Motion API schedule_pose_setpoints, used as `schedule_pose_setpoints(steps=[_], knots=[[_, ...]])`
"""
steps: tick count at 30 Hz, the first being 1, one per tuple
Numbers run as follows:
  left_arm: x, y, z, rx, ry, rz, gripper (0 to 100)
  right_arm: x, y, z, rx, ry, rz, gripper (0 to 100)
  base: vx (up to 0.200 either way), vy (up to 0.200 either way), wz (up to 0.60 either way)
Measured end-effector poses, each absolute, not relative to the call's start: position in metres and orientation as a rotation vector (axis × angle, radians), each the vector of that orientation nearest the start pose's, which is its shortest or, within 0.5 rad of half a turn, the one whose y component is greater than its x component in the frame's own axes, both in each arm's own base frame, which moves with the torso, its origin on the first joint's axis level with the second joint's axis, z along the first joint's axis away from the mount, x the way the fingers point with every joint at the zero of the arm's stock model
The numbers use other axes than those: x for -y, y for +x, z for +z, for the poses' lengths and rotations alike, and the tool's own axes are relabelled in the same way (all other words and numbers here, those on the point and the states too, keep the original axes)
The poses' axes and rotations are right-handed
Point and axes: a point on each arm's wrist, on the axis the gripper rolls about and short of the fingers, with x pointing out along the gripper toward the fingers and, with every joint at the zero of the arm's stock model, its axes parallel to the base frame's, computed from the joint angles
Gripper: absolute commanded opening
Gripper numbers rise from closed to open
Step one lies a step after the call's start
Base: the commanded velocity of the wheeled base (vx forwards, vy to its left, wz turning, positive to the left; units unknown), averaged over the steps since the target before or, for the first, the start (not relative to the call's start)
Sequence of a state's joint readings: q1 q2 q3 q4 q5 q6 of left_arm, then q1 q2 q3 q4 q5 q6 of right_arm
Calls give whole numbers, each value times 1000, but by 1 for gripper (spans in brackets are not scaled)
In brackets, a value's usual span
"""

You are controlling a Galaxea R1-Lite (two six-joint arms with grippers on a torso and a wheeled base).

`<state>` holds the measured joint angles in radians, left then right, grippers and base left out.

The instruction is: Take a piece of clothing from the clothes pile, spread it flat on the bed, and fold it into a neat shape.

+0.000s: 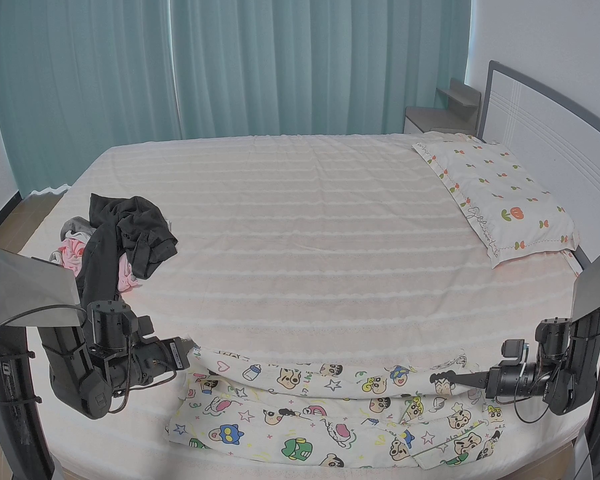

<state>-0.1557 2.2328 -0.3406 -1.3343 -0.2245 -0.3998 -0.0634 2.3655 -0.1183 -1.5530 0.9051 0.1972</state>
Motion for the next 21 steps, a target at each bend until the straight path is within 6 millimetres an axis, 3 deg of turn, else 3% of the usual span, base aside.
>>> schedule_pose_setpoints(steps=[15,16,17,21], knots=[[48,270,-36,-686,-361,-246,0,7,213,-52,-801,483,676,0,0,0,0],[47,269,-38,-686,-361,-244,100,7,212,-52,-806,484,674,0,0,0,0],[47,268,-39,-690,-361,-243,100,7,211,-52,-809,485,673,100,0,0,0],[47,264,-47,-724,-360,-237,100,8,209,-53,-823,480,649,100,0,0,0]])
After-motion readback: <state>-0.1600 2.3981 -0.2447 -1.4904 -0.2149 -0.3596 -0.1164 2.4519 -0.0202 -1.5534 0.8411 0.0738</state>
